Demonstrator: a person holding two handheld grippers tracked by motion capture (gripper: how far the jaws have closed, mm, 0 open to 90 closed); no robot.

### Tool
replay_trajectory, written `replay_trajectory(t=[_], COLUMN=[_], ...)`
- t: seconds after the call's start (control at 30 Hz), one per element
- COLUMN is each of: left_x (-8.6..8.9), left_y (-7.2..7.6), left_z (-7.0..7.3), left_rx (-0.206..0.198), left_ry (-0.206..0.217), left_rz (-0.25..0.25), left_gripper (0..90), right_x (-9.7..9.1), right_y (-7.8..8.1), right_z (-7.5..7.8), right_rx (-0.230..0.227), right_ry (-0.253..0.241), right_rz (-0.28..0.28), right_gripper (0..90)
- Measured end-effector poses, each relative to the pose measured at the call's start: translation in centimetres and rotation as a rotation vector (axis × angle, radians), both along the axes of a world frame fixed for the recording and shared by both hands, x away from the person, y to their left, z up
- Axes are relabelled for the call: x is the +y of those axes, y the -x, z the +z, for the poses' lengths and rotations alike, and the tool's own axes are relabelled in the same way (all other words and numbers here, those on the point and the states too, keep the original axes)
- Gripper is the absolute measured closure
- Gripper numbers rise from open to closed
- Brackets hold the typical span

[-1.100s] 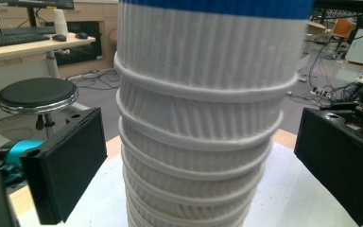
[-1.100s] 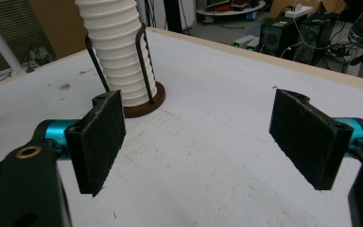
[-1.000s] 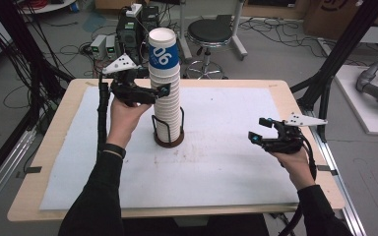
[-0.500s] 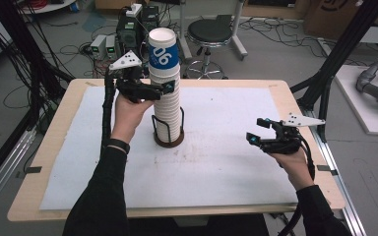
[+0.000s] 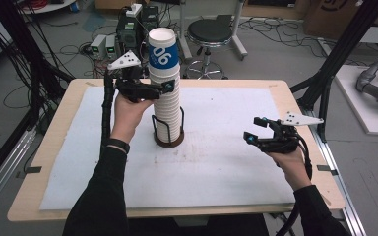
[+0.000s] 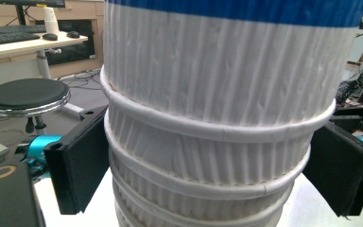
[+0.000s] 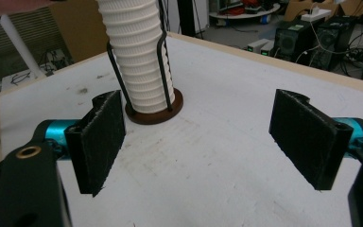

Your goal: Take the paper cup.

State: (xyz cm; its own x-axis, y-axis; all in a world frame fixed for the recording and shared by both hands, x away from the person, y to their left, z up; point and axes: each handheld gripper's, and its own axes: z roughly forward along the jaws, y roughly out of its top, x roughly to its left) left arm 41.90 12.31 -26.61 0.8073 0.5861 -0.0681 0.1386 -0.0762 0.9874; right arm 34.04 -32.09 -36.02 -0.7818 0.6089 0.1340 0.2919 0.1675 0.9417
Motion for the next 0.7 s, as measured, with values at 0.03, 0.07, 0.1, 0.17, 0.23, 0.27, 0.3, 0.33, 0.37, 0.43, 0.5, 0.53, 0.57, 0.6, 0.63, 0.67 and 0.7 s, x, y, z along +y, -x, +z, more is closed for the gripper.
replay_trajectory(t=[0.03, 0.07, 0.1, 0.17, 0.23, 0.27, 0.3, 0.33, 0.37, 0.43, 0.5, 0.53, 0.57, 0.6, 0.63, 0.67, 0.7], left_x=[0.0, 0.0, 0.0, 0.0, 0.0, 0.0, 0.0, 0.0, 0.0, 0.0, 0.0, 0.0, 0.0, 0.1, 0.1, 0.1, 0.1], left_y=[0.0, 0.0, 0.0, 0.0, 0.0, 0.0, 0.0, 0.0, -0.1, -0.1, -0.1, -0.1, -0.1, -0.1, -0.2, -0.2, -0.2], left_z=[0.0, 0.0, 0.0, 0.0, 0.0, 0.0, 0.0, 0.0, 0.0, 0.0, -0.1, 0.0, 0.0, 0.0, 0.0, 0.0, 0.0], left_rx=[0.001, 0.000, 0.000, 0.001, 0.000, 0.000, 0.001, 0.000, -0.001, 0.000, 0.000, 0.001, 0.004, 0.004, 0.004, 0.004, 0.004], left_ry=[0.002, 0.004, 0.004, 0.005, 0.004, 0.002, 0.003, 0.003, 0.005, 0.005, 0.008, 0.005, 0.008, 0.007, 0.007, 0.007, 0.009], left_rz=[0.001, 0.000, 0.000, -0.001, -0.003, -0.003, -0.003, -0.004, -0.003, -0.003, -0.001, -0.003, -0.001, -0.001, -0.002, -0.002, -0.003], left_gripper=[10.6, 10.6, 10.6, 10.6, 10.7, 10.7, 10.7, 10.7, 10.7, 10.7, 10.7, 10.7, 10.7, 10.7, 10.7, 10.7, 10.7], right_x=[0.1, 0.1, 0.1, 0.4, 0.9, 0.9, 1.2, 1.6, 1.9, 2.9, 3.2, 3.6, 4.4, 4.8, 5.1, 5.1, 5.6], right_y=[0.0, 0.0, 0.0, 0.0, -0.3, -0.3, -0.5, -0.7, -0.9, -1.6, -1.9, -2.1, -2.7, -3.0, -3.3, -3.3, -3.5], right_z=[0.2, 0.4, 0.4, 1.1, 2.1, 2.1, 2.6, 3.1, 3.7, 5.7, 6.4, 7.0, 8.1, 8.6, 9.1, 9.1, 9.6], right_rx=[0.001, -0.006, -0.006, -0.021, -0.027, -0.027, -0.031, -0.038, -0.046, -0.069, -0.088, -0.113, -0.138, -0.136, -0.137, -0.137, -0.147], right_ry=[-0.006, -0.012, -0.012, -0.033, -0.052, -0.052, -0.047, -0.041, -0.036, -0.025, -0.017, -0.008, 0.013, 0.013, 0.019, 0.019, 0.020], right_rz=[0.003, 0.004, 0.004, -0.001, 0.018, 0.018, 0.024, 0.035, 0.041, 0.060, 0.062, 0.060, 0.072, 0.079, 0.091, 0.091, 0.100], right_gripper=[19.9, 19.9, 19.9, 19.8, 19.9, 19.9, 19.8, 19.8, 19.8, 19.8, 19.9, 19.9, 19.9, 19.9, 19.9, 19.9, 19.9])
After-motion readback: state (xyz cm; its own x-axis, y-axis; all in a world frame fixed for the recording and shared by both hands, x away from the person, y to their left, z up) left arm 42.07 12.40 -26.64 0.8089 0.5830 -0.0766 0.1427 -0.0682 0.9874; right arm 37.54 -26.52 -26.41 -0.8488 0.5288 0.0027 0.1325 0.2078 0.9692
